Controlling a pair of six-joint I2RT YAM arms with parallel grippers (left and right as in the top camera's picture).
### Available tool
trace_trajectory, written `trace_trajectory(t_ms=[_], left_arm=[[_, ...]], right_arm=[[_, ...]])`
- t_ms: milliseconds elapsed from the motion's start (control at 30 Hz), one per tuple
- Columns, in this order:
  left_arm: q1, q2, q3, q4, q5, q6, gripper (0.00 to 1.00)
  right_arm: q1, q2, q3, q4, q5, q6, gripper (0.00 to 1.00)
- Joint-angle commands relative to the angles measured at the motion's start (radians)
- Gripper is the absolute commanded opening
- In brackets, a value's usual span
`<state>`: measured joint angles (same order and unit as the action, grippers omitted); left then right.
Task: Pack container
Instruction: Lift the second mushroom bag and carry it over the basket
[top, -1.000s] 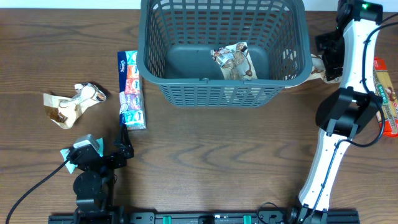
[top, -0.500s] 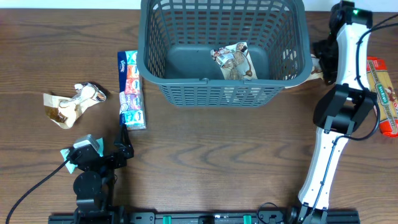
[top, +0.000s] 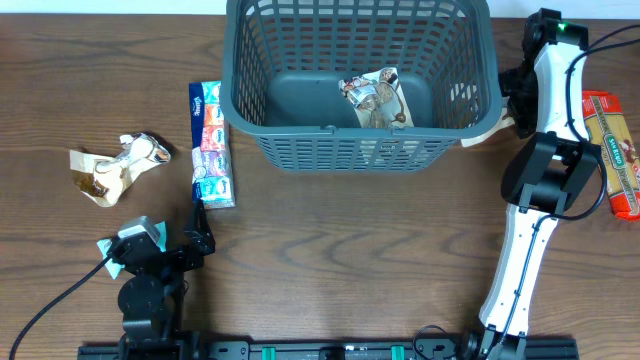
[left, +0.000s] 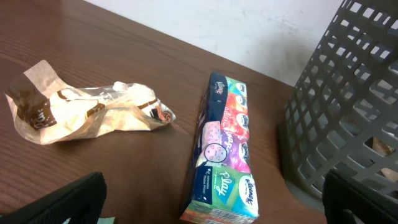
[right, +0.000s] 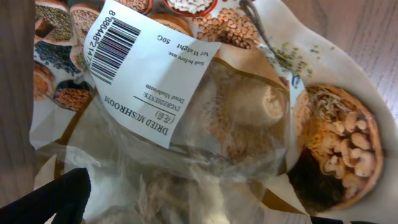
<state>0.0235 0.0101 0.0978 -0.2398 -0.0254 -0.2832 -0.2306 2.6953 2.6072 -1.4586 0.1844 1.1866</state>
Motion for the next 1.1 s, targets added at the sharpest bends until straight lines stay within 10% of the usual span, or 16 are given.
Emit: trace_trajectory(t_ms=[0,300,333,433,1067], left_arm=[[0.004,-0.006,-0.016,-0.029,0.018,0.017,0.98],[0.004,-0.006,-0.016,-0.029,0.018,0.017,0.98],[0.004,-0.006,-0.016,-0.029,0.018,0.017,0.98],[0.004,-0.006,-0.016,-0.029,0.018,0.017,0.98],[0.004,-0.006,-0.016,-0.029,0.018,0.017,0.98]], right_arm=[[0.005,0.028,-0.018,0.008,0.025,-0.018,0.99],[0.010,0.028,-0.145,0.079,0.006,-0.044,0.99],[0.010,0.028,-0.152,0.083,0.006,-0.045,0.90],[0.010,0.028,-0.156,0.090,0.006,-0.066,0.01],[0.014,-0.125,0.055,0.112,-0.147,-0.352,0.01]])
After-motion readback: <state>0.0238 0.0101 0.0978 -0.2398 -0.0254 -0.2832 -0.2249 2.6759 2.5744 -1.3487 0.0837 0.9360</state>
